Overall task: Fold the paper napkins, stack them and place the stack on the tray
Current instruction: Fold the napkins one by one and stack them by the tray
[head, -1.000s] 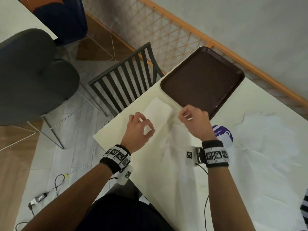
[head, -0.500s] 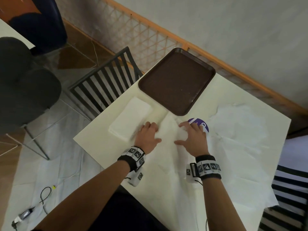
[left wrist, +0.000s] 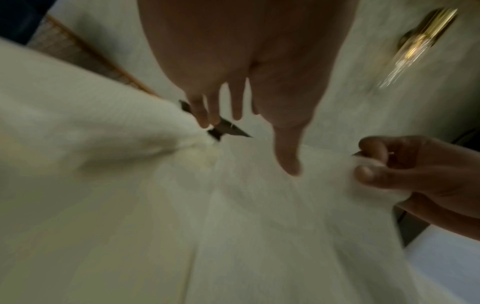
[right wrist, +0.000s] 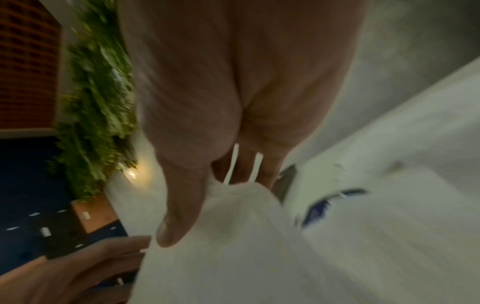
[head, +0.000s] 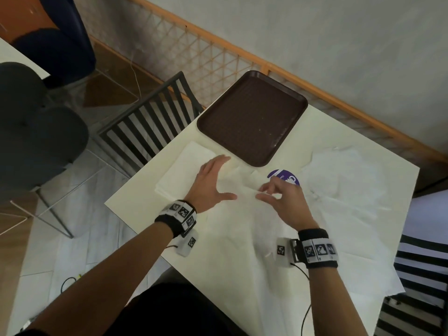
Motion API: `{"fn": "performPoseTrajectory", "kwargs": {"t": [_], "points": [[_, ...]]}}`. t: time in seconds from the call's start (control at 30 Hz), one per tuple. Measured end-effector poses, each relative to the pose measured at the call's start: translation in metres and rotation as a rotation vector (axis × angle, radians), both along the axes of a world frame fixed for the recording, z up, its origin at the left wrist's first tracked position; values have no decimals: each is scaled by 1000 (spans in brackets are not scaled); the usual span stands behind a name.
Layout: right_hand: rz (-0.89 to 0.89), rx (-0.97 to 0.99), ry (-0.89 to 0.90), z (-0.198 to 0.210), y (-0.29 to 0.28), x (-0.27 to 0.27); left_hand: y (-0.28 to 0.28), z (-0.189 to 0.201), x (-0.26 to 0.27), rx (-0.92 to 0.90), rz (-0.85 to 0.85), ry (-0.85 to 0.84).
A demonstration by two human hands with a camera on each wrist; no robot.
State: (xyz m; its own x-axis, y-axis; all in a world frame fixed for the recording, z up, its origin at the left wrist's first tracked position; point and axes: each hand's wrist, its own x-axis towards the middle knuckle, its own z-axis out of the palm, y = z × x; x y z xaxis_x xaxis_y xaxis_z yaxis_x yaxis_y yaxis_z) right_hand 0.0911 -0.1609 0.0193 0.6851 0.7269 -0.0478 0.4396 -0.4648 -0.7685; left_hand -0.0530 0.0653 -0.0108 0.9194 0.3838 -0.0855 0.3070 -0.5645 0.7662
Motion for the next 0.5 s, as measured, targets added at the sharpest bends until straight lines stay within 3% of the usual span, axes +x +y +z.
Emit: {"fn": "performPoseTrajectory", "kwargs": {"t": [0.1, 0.3, 0.4, 0.5], "points": [[4, 103, -15, 46, 11, 4, 7, 36, 27, -6, -179, 23], [-113, 217, -141, 90, -3, 6, 14, 100, 30, -110, -62, -170], [-76, 237, -204, 76, -22, -11, 6, 97, 5, -75, -92, -269], [11, 282, -284, 51, -43, -29, 0, 60, -26, -62, -144, -337]]}}
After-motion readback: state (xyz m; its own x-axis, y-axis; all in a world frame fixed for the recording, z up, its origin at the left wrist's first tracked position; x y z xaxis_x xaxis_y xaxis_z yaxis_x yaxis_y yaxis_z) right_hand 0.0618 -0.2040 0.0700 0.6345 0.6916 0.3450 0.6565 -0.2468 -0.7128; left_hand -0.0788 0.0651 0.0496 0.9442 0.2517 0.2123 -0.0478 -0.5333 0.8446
